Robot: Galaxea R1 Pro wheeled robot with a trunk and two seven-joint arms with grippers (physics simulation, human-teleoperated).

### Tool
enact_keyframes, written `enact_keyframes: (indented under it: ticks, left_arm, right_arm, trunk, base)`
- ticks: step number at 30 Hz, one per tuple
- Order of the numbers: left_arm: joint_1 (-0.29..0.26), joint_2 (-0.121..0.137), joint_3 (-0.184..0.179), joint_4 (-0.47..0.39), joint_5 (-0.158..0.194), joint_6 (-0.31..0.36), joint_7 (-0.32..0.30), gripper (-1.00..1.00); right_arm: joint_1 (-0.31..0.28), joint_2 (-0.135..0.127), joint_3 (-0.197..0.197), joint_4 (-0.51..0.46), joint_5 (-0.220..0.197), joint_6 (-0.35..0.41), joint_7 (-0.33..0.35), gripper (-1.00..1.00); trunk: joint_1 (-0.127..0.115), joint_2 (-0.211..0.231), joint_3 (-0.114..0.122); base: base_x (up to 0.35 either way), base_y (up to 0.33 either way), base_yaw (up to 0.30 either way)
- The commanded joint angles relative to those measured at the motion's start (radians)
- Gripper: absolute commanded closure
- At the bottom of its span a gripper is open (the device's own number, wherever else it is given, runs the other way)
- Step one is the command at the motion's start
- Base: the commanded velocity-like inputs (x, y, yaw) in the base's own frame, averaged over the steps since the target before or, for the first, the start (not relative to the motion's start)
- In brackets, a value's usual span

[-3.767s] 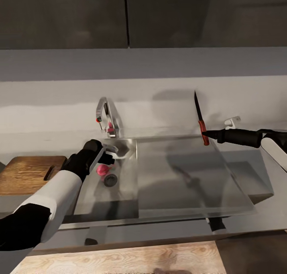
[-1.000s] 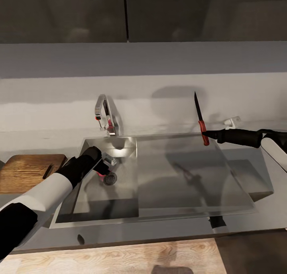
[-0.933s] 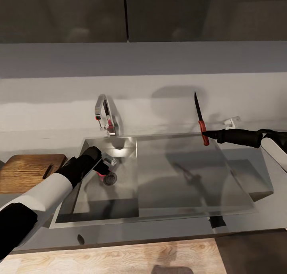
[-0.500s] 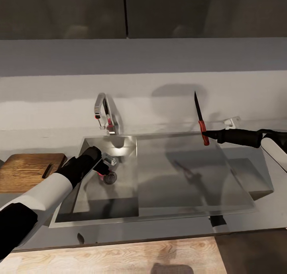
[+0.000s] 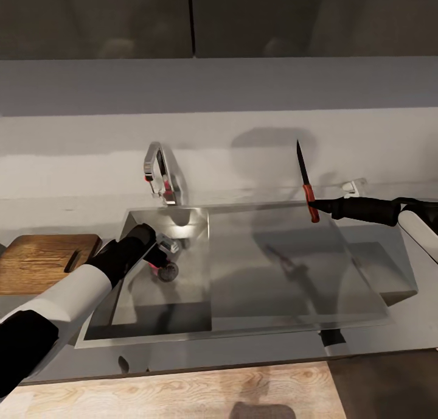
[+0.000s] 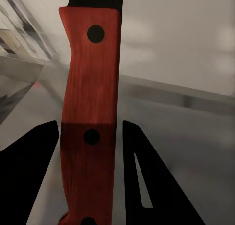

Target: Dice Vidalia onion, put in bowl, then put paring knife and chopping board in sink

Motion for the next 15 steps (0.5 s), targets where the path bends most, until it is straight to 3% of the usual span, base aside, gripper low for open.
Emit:
enact_keyframes:
  ticks: [1,15]
  left_arm:
    - [-0.001,0.001,-0.005,-0.002,-0.001,0.003,-0.003,-1.0]
    - [-0.001,-0.003,-0.005,-0.002,-0.001,0.002,-0.003,-1.0]
  right_arm:
    - [-0.002,-0.001,0.002,0.0,-0.006,0.004,-0.001,1.0]
    - [-0.002,-0.001,0.002,0.0,-0.006,0.004,-0.001,1.0]
  trunk:
    - [0.001,-0.002,-0.002]
    - [0.001,-0.002,-0.002]
  base:
    - [0.0,0.0,0.0]
    - [0.0,0.0,0.0]
